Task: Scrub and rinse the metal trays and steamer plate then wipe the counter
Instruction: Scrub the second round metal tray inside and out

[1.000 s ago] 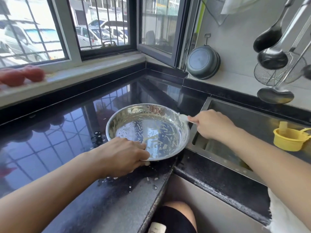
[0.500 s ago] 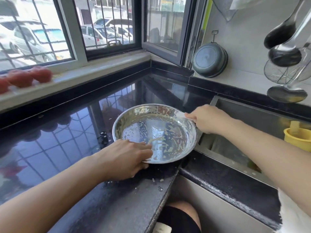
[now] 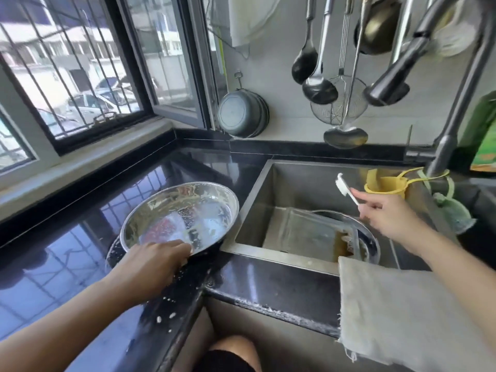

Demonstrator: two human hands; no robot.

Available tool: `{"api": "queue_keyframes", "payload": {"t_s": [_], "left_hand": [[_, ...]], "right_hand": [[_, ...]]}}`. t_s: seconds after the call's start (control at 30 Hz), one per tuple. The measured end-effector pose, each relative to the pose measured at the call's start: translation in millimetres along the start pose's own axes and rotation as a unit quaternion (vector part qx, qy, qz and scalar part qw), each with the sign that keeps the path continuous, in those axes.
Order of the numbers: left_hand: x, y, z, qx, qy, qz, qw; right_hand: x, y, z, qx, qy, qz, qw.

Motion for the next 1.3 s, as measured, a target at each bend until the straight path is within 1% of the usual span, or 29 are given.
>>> {"api": "queue_keyframes", "payload": {"t_s": [0.07, 0.13, 0.2, 0.23, 0.27, 0.33, 0.37, 0.4, 0.53, 0.6, 0.63, 0.67, 0.73, 0.77, 0.8, 0.9, 1.0, 1.1, 1.13, 1.17, 1.23, 1.27, 1.3], "left_hand": [[13.2, 8.6, 9.5, -0.01, 0.009, -0.017, 1.0], [23.0, 10.3, 17.4, -0.01, 0.029, -0.06, 0.998], [33.2, 17.4, 26.2, -0.025, 0.059, -0.062, 0.996], [40.6, 27.7, 30.6, -0.061, 0.085, -0.039, 0.994], [51.3, 41.9, 32.4, -0.111, 0.118, -0.001, 0.987], [79.3, 78.6, 32.0, -0.214, 0.186, 0.081, 0.956], [92.1, 96.3, 33.1, -0.25, 0.202, 0.102, 0.941], [103.0, 111.1, 37.7, -0.268, 0.201, 0.107, 0.936], [133.2, 135.5, 80.3, -0.284, 0.142, 0.086, 0.944], [151.1, 141.1, 101.3, -0.311, 0.132, 0.119, 0.934], [161.2, 143.4, 110.4, -0.342, 0.131, 0.141, 0.92], [172.5, 143.7, 119.1, -0.387, 0.13, 0.16, 0.899], [192.4, 138.5, 137.6, -0.483, 0.136, 0.186, 0.844], [201.2, 131.6, 147.7, -0.527, 0.148, 0.187, 0.816], [209.6, 122.7, 157.9, -0.572, 0.165, 0.18, 0.783], [237.7, 82.2, 185.2, -0.697, 0.233, 0.131, 0.666], [261.2, 32.3, 203.0, -0.757, 0.322, 0.089, 0.562], [280.1, -14.6, 213.4, -0.792, 0.376, 0.055, 0.478], [284.9, -28.8, 216.0, -0.799, 0.388, 0.036, 0.458], [288.9, -41.5, 218.4, -0.798, 0.4, 0.016, 0.451], [291.7, -62.5, 220.7, -0.781, 0.419, -0.021, 0.463], [293.8, -74.7, 218.9, -0.758, 0.428, -0.043, 0.489], [298.0, -91.9, 212.2, -0.727, 0.432, -0.073, 0.529]], "right_hand": [[1.8, 2.9, 21.8, 0.001, -0.011, 0.005, 1.0], [3.6, 3.5, 27.4, -0.006, -0.001, -0.008, 1.0], [7.3, 3.3, 25.8, 0.008, 0.007, -0.009, 1.0], [9.2, 1.5, 25.4, 0.007, 0.015, -0.011, 1.0], [10.1, -2.2, 24.8, -0.003, 0.022, -0.017, 1.0], [11.6, -11.3, 27.5, -0.027, 0.028, -0.035, 0.999], [10.7, -15.5, 28.1, -0.032, 0.032, -0.042, 0.998], [8.9, -18.8, 26.9, -0.028, 0.036, -0.048, 0.998], [1.0, -20.0, 21.2, -0.002, 0.032, -0.053, 0.998], [-0.3, -12.6, 21.6, 0.012, 0.028, -0.027, 0.999], [-0.1, -6.1, 22.2, 0.019, 0.021, -0.004, 1.0], [0.2, 2.0, 23.7, 0.026, 0.01, 0.024, 0.999], [1.2, 18.2, 27.3, 0.041, -0.013, 0.075, 0.996], [2.2, 24.5, 29.0, 0.046, -0.021, 0.093, 0.994], [3.2, 28.9, 30.3, 0.051, -0.025, 0.105, 0.993], [6.2, 35.3, 35.5, 0.053, -0.032, 0.121, 0.991], [7.6, 38.4, 39.5, 0.033, -0.037, 0.127, 0.991], [9.9, 40.3, 43.0, 0.027, -0.038, 0.127, 0.991], [11.2, 39.1, 44.7, 0.031, -0.035, 0.122, 0.991], [13.4, 37.1, 47.2, 0.035, -0.032, 0.116, 0.992], [16.5, 34.0, 50.7, 0.037, -0.029, 0.103, 0.994], [17.9, 33.3, 51.8, 0.038, -0.03, 0.098, 0.994], [18.4, 32.9, 52.6, 0.038, -0.034, 0.092, 0.994]]}}
Point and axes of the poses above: each hand's wrist, its own x-axis towards the middle knuckle, its own y-axis out of the back of the hand, z = x × y, the point moved 3 cm from there along x, towards the middle knuckle, and after that the axes turned 2 degrees about x, right-handed, at the moved point
